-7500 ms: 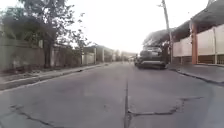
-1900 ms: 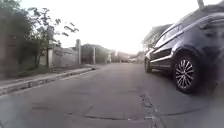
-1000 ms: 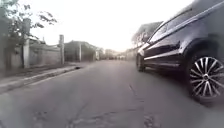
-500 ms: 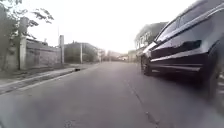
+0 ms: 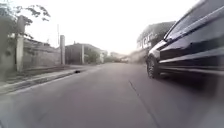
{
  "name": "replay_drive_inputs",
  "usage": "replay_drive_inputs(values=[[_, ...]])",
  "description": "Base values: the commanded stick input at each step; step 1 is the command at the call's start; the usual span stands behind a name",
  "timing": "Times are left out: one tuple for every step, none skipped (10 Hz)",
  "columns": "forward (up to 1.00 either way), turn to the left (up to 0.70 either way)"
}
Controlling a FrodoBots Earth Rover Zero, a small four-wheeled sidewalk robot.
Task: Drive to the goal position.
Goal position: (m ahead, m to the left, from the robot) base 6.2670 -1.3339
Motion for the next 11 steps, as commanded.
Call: replay_drive_inputs(values=[[1.00,-0.40],[1.00,-0.06],[1.00,0.00],[1.00,0.00],[1.00,0.00],[1.00,0.00],[1.00,0.00],[1.00,0.00],[1.00,0.00],[1.00,0.00],[1.00,0.00]])
